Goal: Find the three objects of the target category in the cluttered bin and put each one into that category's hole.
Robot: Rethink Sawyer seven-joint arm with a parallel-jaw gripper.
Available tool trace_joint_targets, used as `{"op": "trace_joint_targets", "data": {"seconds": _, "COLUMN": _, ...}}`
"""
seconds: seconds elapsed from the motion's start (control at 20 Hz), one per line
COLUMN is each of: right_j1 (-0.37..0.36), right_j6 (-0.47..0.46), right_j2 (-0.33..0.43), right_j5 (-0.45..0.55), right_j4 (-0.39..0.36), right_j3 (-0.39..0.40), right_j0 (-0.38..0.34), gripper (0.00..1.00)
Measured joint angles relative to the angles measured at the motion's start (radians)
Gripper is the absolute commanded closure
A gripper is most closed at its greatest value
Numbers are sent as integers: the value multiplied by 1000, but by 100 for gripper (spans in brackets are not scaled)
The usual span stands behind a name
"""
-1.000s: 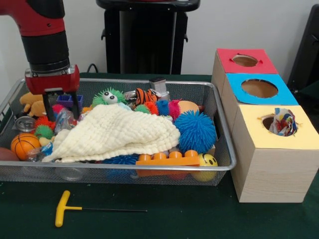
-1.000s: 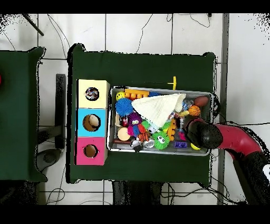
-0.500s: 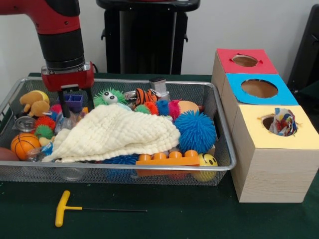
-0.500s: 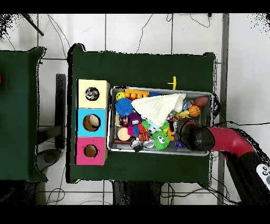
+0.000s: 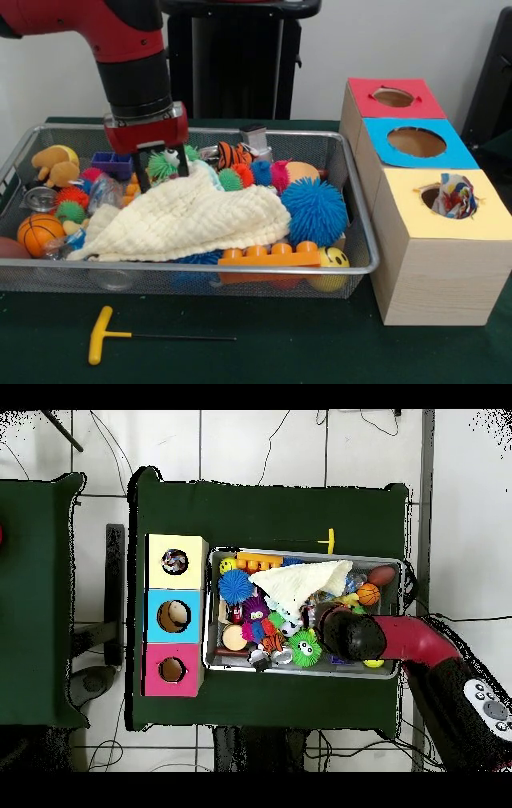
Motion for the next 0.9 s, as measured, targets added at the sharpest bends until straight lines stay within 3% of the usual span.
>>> {"op": "trace_joint_targets", "data": {"seconds": 0.15, "right_j1": 11, "right_j6": 0, "right_j2": 4, "right_j5": 0, "right_j4": 13, "right_j3": -3, "right_j0": 17, "gripper": 0}}
{"op": "trace_joint_targets", "data": {"seconds": 0.2, "right_j1": 22, "right_j6": 0, "right_j2": 6, "right_j5": -1, "right_j4": 20, "right_j3": -6, "right_j0": 31, "gripper": 100}}
{"op": "trace_joint_targets", "data": {"seconds": 0.9, "right_j1": 23, "right_j6": 0, "right_j2": 5, "right_j5": -57, "right_j4": 31, "right_j3": -6, "right_j0": 68, "gripper": 100}}
